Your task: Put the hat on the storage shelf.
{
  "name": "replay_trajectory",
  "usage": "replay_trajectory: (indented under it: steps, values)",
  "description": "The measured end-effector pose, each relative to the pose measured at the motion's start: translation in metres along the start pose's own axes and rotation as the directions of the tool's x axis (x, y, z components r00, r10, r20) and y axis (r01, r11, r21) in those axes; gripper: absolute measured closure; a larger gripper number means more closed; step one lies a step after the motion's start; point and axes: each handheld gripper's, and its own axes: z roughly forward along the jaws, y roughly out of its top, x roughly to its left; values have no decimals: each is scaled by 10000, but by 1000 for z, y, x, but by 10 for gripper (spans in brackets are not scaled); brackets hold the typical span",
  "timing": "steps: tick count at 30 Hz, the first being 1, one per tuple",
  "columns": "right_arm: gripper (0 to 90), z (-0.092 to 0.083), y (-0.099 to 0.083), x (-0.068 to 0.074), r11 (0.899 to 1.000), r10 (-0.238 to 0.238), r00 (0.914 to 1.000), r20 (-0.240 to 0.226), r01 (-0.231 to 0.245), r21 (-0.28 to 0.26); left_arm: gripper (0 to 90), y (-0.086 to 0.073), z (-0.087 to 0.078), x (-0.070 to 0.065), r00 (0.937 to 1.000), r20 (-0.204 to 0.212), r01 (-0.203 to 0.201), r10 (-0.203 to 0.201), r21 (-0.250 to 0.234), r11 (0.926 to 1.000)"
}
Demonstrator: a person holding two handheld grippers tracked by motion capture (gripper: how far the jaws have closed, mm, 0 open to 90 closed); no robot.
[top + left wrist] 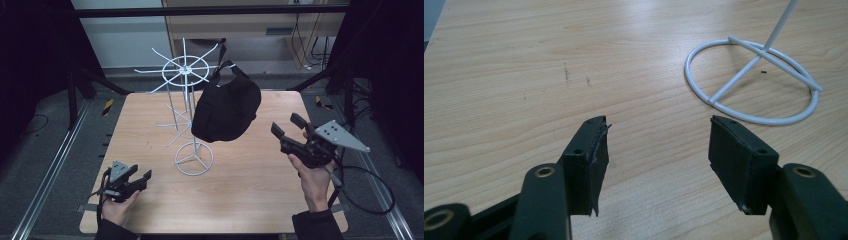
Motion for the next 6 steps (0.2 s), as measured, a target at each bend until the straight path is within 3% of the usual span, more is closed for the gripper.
replay_trajectory:
  steps: [2,3,4,5,6]
  values:
    - [261,4,-25,-9,9973,48,9998,189,-62,734,392,0,1,1,10000,9,23,-23,42,10000]
    - [261,4,-25,-9,9973,48,9998,189,-62,734,388,0,1,1,10000,9,23,-23,42,10000]
    - [239,7,-51,-17,9902,93,9989,455,-156,1385,380,-1,2,2,10000,38,23,-23,122,9999]
    - [239,7,-51,-17,9902,93,9989,455,-156,1385,375,-1,2,2,10000,38,23,-23,122,9999]
    - [216,10,-74,-25,9812,96,9977,675,-224,1915,369,-1,2,2,10000,55,62,-62,138,9999]
